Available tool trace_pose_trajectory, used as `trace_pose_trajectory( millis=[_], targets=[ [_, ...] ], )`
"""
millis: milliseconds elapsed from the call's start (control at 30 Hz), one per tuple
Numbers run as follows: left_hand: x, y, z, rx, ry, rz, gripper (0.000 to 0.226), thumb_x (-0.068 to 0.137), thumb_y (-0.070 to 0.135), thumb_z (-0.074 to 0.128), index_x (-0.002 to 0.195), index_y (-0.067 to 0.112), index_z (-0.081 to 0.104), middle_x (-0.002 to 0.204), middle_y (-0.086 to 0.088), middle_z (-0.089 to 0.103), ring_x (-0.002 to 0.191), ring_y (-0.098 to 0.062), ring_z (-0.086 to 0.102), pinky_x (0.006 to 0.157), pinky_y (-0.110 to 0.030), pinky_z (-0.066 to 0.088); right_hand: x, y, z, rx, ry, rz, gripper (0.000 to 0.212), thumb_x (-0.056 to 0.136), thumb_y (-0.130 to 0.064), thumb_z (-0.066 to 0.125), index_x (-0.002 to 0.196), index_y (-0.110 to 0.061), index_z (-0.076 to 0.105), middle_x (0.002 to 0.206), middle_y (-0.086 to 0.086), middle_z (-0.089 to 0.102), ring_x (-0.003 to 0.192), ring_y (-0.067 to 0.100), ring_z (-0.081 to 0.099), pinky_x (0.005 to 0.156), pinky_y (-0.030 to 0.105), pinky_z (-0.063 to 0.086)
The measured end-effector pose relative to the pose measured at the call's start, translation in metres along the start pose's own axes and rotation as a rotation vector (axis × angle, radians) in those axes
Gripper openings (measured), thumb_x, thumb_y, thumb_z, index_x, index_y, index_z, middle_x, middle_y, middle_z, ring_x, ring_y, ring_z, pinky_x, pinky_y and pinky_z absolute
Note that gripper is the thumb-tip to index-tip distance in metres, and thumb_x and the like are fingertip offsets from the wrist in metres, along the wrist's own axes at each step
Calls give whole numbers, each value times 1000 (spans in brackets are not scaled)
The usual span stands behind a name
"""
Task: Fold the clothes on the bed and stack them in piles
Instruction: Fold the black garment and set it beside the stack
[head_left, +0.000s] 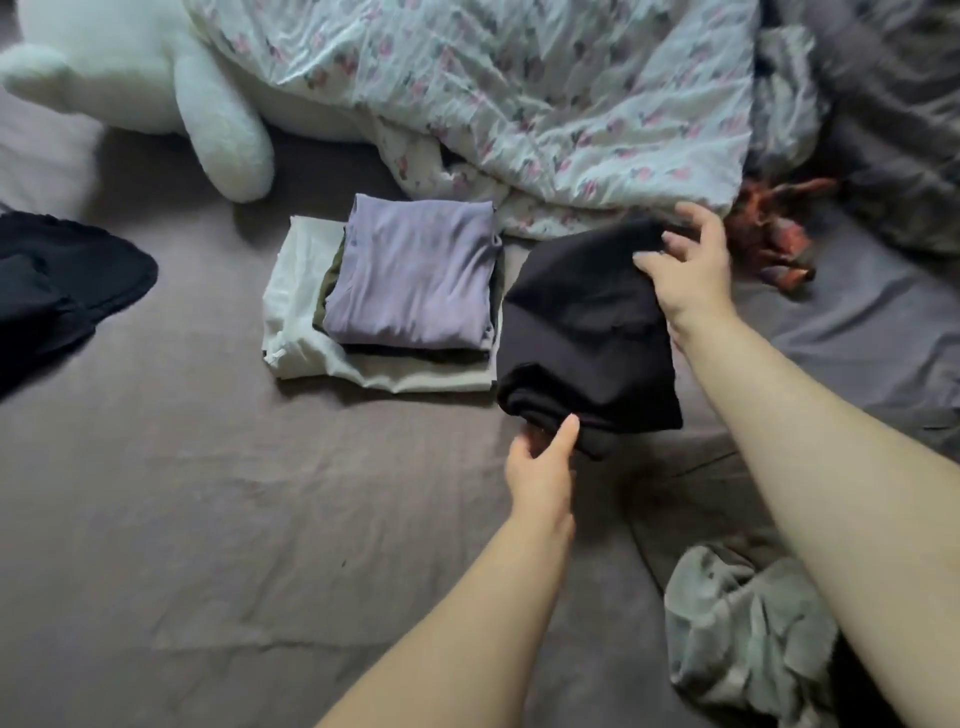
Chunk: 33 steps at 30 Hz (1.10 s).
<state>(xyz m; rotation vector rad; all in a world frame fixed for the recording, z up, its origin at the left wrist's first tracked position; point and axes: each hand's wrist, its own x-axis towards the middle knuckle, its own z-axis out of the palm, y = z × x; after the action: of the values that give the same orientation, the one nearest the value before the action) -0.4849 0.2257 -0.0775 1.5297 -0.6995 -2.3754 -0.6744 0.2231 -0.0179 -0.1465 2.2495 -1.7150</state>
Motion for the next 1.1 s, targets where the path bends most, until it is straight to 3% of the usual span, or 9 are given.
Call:
trace_pose_trajectory(
  millis=[333, 567, 667, 733, 800, 867, 967, 1033, 1100],
  targets=[
    [84, -40, 30, -260, 72, -196, 39, 87, 5, 66, 120, 15, 48, 111, -9, 60, 98, -24, 59, 79, -41, 54, 29, 115, 46, -754, 49, 184, 57, 101, -46, 30, 149, -17, 26, 155, 15, 24, 143, 30, 21, 115, 42, 18],
    [86, -32, 20, -264, -66, -321, 7, 91, 4, 57, 93, 8, 62, 100, -10, 63, 100, -25, 58, 59, -37, 59, 49, 88, 20, -158, -14, 369, 104, 68, -67, 69, 147, -17, 23, 143, 7, 44, 124, 26, 49, 103, 39, 43],
    [75, -24, 16, -222, -125, -323, 6, 87, 7, 59, 91, 11, 62, 90, -7, 67, 91, -22, 64, 69, -40, 59, 50, 79, 15, 48, -161, 364, 64, 76, -46, 76, 125, -8, 57, 116, 3, 65, 94, 14, 64, 71, 22, 55],
    [57, -17, 11, 21, -101, -331, 6, 90, 18, 60, 91, 12, 60, 84, -5, 72, 83, -19, 68, 70, -39, 58, 52, 73, 17, -46, -73, 304, 48, 84, -36, 71, 122, -11, 58, 113, 1, 64, 98, 15, 62, 71, 19, 51],
    [34, -16, -2, 501, 39, -215, 28, 95, 33, 57, 77, 11, 54, 70, -3, 68, 63, -12, 66, 62, -33, 55, 55, 74, 21, -336, 157, 218, 59, 87, -29, 63, 141, -18, 40, 135, 1, 52, 126, 23, 46, 100, 34, 42],
    [15, -4, -11, 895, 229, 248, 36, 94, 33, 58, 66, 16, 42, 57, 3, 50, 51, -10, 48, 57, -36, 44, 44, 63, 30, -555, 342, -119, 63, 88, -17, 51, 148, -17, 31, 149, 5, 37, 140, 25, 30, 112, 37, 26],
    [27, 35, 10, 1039, 305, 1103, 17, 91, 23, 53, 75, 19, 47, 70, 2, 50, 68, -18, 48, 65, -33, 35, 33, 65, 52, -843, 7, -582, 50, 93, -18, 39, 143, -20, 44, 155, 3, 31, 146, 22, 19, 117, 41, 8],
    [65, 49, 33, 1416, 212, 1176, 29, 91, 22, 47, 117, 11, 58, 118, -11, 60, 115, -28, 52, 94, -39, 40, 43, 80, 56, -1066, -307, -509, 45, 102, -31, 31, 147, -27, 36, 160, -3, 15, 149, 20, 1, 118, 47, -3],
    [99, 41, 42, 1779, 108, 941, 57, 99, 35, 30, 149, 8, 25, 158, -10, 22, 147, -24, 13, 118, -42, 13, 62, 91, 49, -1101, -486, -400, 49, 103, -40, 28, 151, -31, 22, 162, -8, 2, 148, 18, -9, 118, 46, -4]
  ],
)
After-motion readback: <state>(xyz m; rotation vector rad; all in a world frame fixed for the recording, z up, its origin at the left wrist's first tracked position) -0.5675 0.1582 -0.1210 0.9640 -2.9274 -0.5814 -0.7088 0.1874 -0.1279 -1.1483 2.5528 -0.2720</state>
